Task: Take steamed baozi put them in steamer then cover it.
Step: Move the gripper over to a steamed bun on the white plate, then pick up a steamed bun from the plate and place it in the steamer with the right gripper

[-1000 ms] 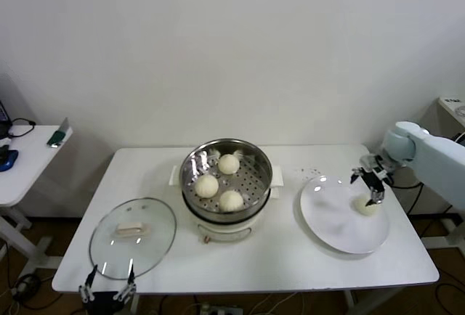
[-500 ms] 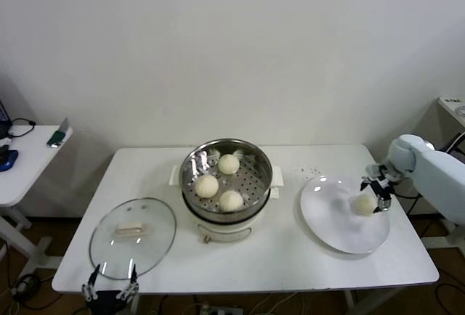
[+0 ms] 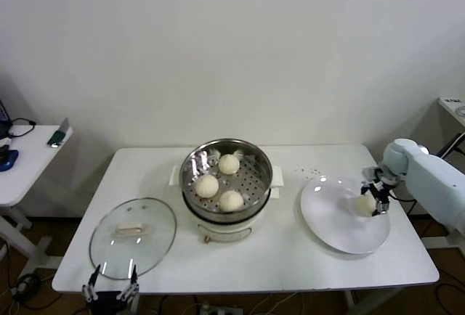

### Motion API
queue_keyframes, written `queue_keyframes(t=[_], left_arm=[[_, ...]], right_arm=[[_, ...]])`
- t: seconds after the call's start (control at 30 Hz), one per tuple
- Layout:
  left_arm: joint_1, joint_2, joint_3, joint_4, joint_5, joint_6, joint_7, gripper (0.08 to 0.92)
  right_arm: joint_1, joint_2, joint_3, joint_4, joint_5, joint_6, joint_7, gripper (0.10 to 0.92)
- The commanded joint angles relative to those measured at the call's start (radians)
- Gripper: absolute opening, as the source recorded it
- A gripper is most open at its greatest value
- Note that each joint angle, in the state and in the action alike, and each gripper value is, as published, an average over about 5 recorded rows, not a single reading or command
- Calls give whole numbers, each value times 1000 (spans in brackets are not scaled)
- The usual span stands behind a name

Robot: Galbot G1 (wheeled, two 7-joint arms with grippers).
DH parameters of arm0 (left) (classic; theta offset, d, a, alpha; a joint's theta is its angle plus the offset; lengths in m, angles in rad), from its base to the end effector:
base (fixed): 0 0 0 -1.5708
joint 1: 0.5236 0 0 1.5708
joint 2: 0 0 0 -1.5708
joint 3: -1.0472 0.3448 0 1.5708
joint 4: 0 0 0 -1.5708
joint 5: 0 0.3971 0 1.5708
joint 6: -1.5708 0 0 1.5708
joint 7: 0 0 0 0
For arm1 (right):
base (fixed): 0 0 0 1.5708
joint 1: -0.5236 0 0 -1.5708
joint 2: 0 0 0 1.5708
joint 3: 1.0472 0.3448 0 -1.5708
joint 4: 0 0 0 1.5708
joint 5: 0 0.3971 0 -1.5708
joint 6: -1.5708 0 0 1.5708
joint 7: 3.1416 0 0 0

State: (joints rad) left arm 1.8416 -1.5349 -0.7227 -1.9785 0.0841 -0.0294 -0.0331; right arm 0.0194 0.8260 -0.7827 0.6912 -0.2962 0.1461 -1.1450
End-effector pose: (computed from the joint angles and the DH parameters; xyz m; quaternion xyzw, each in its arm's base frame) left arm 0.1187 0.0788 -0.3843 0.0783 -0.9744 -0.1158 0.1761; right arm 0.5959 -0.2615 -0.2532 0.4896 -0.4745 0.5618 0.4685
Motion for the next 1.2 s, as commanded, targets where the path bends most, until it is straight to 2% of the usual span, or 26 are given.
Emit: queue_keyframes(t=[0.03,0.17,0.3,0.6,0.9,1.2], left_arm=[[0,1,2,1,1,-1,1,823],[-1,4,2,-3,1,0,3,823],[3,5,5,-13,2,2,18,823],[5,3,31,-25,11,-1,25,823],[7,18,58,-27,15,-8,27,823],[-14,45,81,-19,-9,-1,25,823]], right_arm=[[-6,15,13,-25,-16,1,-7,729],[15,10,-8,-19,13,-5,-9,688],[75,-4,-85,20,127,-35,-5,672],[412,19,-417,169,622,-205,26,678],[774,153,-835,303,1110,-307,105,687],[892,354,-1026,370,1322,-345,158,687]])
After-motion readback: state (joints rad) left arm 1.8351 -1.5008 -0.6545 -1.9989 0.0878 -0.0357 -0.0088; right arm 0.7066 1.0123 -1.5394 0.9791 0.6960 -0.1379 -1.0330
